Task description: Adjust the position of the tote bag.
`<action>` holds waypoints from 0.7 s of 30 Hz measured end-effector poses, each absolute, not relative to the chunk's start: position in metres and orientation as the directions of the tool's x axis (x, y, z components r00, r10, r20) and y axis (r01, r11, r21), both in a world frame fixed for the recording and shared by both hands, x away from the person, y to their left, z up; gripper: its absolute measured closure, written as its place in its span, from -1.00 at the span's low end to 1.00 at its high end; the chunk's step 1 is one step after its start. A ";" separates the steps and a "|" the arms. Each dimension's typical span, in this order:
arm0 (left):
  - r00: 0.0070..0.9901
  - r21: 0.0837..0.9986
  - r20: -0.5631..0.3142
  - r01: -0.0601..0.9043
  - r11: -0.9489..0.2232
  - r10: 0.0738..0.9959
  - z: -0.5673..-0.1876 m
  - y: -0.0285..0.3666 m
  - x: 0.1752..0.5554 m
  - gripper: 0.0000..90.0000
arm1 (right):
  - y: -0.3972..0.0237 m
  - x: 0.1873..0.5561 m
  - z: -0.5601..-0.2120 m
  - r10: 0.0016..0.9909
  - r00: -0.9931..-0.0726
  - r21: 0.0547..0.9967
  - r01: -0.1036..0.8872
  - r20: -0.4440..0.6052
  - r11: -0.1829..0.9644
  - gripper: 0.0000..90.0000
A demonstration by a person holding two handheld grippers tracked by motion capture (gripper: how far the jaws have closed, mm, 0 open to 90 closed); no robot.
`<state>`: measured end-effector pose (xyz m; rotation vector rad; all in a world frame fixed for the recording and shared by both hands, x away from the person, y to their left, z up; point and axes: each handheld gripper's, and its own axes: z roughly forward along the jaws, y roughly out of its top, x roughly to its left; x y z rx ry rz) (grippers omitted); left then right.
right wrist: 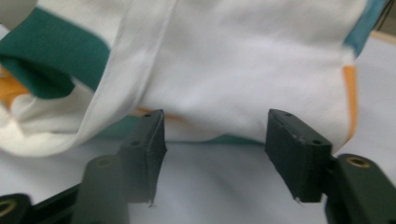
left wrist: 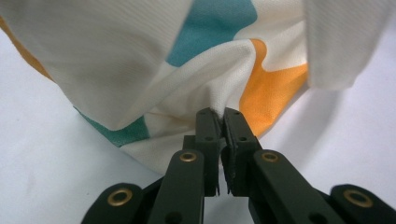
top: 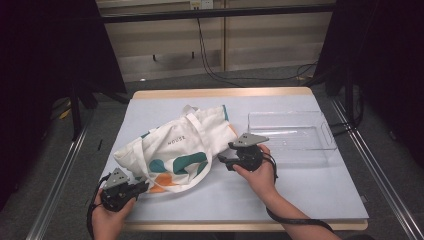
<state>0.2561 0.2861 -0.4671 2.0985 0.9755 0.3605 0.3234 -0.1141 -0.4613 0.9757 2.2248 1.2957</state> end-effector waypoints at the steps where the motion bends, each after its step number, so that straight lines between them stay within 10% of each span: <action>1: 0.665 0.751 -0.065 0.523 -0.403 0.744 -0.467 0.286 0.256 0.91 | -0.114 0.325 -0.460 0.737 -0.676 0.868 0.377 0.017 0.325 -0.28; 16: 0.667 0.752 -0.081 0.529 -0.393 0.741 -0.468 0.288 0.257 0.91 | -0.096 0.329 -0.466 0.666 -0.740 0.844 0.294 -0.096 0.449 -0.44; 21: 0.666 0.754 -0.085 0.529 -0.389 0.741 -0.468 0.288 0.257 0.91 | -0.093 0.333 -0.467 0.625 -0.773 0.850 0.254 -0.108 0.461 0.17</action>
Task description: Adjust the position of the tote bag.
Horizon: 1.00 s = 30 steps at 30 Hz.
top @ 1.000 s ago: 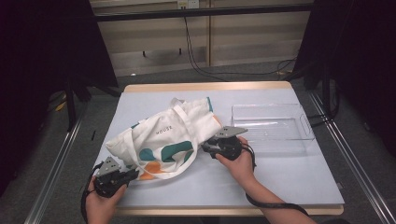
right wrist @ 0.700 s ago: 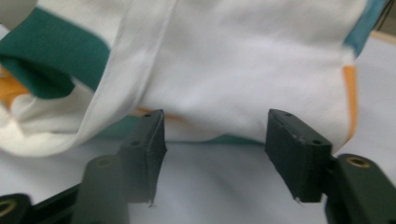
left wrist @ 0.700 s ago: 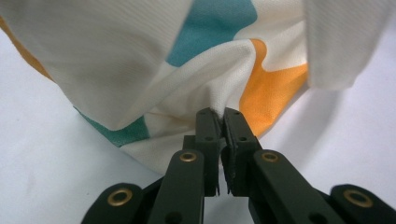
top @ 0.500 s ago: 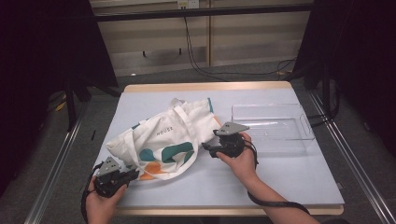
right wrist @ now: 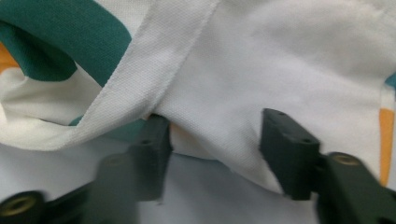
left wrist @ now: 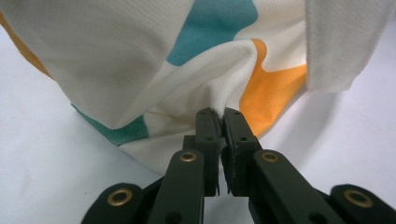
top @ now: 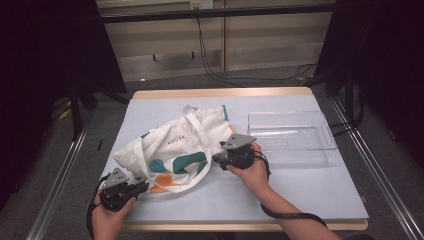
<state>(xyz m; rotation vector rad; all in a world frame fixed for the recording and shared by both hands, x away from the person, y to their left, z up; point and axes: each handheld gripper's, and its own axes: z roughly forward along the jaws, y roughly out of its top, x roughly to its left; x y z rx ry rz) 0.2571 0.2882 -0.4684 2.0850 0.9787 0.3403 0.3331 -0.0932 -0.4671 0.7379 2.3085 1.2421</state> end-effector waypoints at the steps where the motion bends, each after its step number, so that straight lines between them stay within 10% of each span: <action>1: 0.666 0.754 -0.085 0.529 -0.389 0.741 -0.468 0.288 0.257 0.91 | -0.092 0.334 -0.468 0.610 -0.786 0.850 0.250 -0.102 0.464 0.29; 8: 0.664 0.752 -0.081 0.530 -0.392 0.743 -0.468 0.287 0.257 0.91 | -0.092 0.337 -0.470 0.569 -0.821 0.847 0.271 -0.043 0.457 0.96; 30: 0.634 0.759 -0.083 0.540 -0.364 0.769 -0.466 0.288 0.266 0.92 | -0.102 0.323 -0.464 0.553 -0.833 0.860 0.289 0.009 0.421 0.98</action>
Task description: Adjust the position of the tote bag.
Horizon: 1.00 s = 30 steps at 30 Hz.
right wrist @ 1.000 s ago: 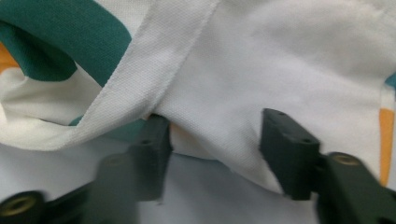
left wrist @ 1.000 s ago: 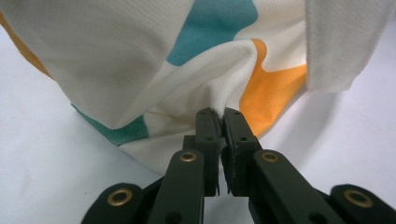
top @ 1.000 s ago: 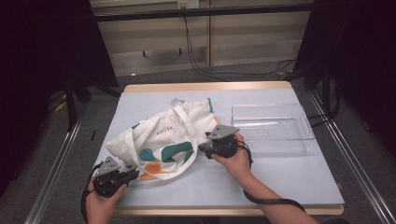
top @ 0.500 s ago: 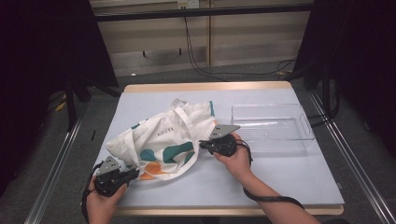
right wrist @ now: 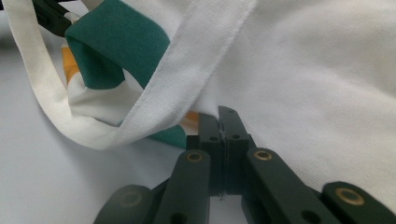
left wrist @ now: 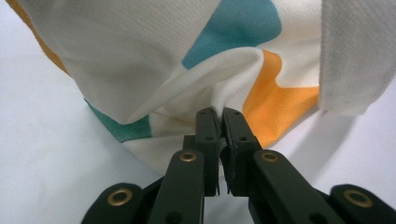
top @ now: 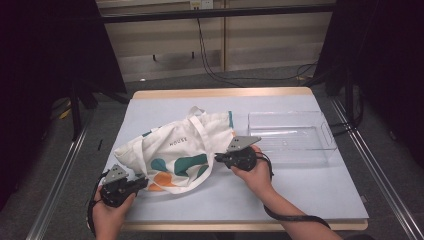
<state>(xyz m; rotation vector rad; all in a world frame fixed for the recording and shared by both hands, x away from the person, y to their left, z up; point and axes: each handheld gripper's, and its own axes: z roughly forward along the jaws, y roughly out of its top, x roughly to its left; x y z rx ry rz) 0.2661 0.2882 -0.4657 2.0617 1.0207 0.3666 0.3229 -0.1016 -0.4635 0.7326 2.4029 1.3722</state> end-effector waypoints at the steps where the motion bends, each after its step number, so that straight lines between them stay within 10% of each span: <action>1: 0.632 0.762 -0.094 0.543 -0.352 0.769 -0.466 0.288 0.267 0.92 | -0.102 0.323 -0.464 0.553 -0.833 0.860 0.289 0.009 0.421 0.98; 30: 0.610 0.772 -0.123 0.555 -0.311 0.783 -0.465 0.290 0.290 0.92 | -0.106 0.311 -0.462 0.548 -0.835 0.862 0.312 0.048 0.399 0.98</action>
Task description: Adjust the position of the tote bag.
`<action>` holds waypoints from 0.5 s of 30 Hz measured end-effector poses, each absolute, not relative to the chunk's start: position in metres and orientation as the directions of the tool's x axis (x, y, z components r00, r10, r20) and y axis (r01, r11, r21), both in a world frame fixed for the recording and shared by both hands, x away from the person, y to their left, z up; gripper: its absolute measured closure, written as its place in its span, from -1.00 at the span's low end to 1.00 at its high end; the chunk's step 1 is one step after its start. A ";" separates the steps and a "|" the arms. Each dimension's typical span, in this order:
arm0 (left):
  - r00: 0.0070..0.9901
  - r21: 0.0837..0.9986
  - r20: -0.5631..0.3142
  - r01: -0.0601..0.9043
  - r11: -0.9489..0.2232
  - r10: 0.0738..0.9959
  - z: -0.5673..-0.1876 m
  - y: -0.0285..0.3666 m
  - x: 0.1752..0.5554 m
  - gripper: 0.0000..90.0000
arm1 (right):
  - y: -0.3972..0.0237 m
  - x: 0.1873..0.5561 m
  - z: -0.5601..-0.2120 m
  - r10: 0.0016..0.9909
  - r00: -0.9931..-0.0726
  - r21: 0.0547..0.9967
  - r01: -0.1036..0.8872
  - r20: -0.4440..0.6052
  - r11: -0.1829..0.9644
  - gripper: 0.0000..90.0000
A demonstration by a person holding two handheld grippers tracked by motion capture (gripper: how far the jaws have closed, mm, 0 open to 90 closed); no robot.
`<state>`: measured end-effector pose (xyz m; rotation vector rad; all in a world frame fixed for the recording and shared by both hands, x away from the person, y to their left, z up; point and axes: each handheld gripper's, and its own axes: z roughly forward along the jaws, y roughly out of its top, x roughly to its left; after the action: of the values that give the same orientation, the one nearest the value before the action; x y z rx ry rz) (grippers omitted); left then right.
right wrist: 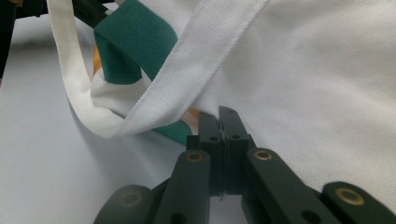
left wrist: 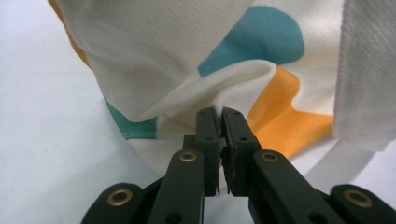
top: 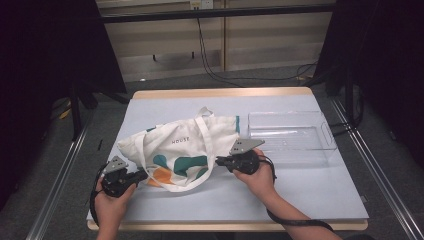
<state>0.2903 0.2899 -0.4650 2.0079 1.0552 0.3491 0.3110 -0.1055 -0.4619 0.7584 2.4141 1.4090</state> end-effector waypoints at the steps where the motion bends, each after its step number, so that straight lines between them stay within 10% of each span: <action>1: 0.608 0.771 -0.125 0.557 -0.308 0.784 -0.465 0.290 0.291 0.92 | -0.106 0.311 -0.462 0.548 -0.835 0.863 0.310 0.048 0.398 0.98; 15: 0.596 0.775 -0.132 0.561 -0.292 0.792 -0.464 0.288 0.301 0.93 | -0.105 0.305 -0.461 0.551 -0.832 0.864 0.321 0.062 0.387 0.98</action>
<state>0.3009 0.2879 -0.4644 1.9896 1.0743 0.3514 0.3049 -0.1051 -0.4614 0.7736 2.4113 1.4228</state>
